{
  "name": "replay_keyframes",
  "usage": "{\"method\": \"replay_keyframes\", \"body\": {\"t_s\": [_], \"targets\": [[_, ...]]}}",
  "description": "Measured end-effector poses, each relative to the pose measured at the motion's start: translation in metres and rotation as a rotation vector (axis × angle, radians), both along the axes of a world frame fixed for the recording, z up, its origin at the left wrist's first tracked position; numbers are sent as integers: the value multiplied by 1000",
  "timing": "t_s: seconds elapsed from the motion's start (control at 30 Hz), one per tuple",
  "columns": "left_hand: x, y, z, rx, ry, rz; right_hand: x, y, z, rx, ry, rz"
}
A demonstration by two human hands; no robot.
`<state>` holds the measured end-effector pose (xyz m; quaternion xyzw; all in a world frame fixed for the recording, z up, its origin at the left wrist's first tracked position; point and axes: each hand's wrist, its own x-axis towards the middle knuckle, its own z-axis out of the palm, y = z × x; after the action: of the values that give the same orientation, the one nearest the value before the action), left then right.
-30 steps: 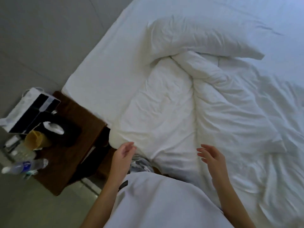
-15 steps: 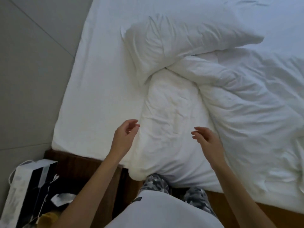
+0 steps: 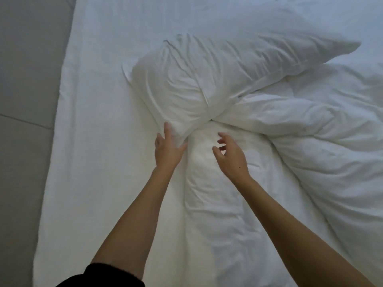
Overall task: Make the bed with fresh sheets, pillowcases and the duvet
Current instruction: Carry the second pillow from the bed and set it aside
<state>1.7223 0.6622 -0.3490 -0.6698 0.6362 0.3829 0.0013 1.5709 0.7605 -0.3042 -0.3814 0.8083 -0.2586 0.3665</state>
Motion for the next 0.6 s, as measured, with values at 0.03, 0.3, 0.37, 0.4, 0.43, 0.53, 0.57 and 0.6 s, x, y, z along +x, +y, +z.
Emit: {"method": "replay_keyframes", "body": {"t_s": [0.03,0.3,0.37,0.4,0.43,0.53,0.57,0.6], "targets": [[-5,-12,-13,15,-7,28,-1,-13,-12,-1,5,-5],[-22,-57,-51,-224,233,176,3,-53,-50,-40,-68,-94],[-22,-58,-41,-312,286,172,5,-56,-45,-48,-99,-142],[-22,-56,-34,-342,313,161,6,-57,-40,-55,-121,-175],[-21,-51,-27,-357,332,154,5,-59,-36,-63,-153,-219],[-23,-23,-5,-364,387,147,3,-62,-19,-86,-347,-429],[-26,-10,4,-357,413,144,1,-63,-13,-97,-436,-502],[-30,3,13,-343,436,142,0,-64,-7,-100,-521,-557]]}}
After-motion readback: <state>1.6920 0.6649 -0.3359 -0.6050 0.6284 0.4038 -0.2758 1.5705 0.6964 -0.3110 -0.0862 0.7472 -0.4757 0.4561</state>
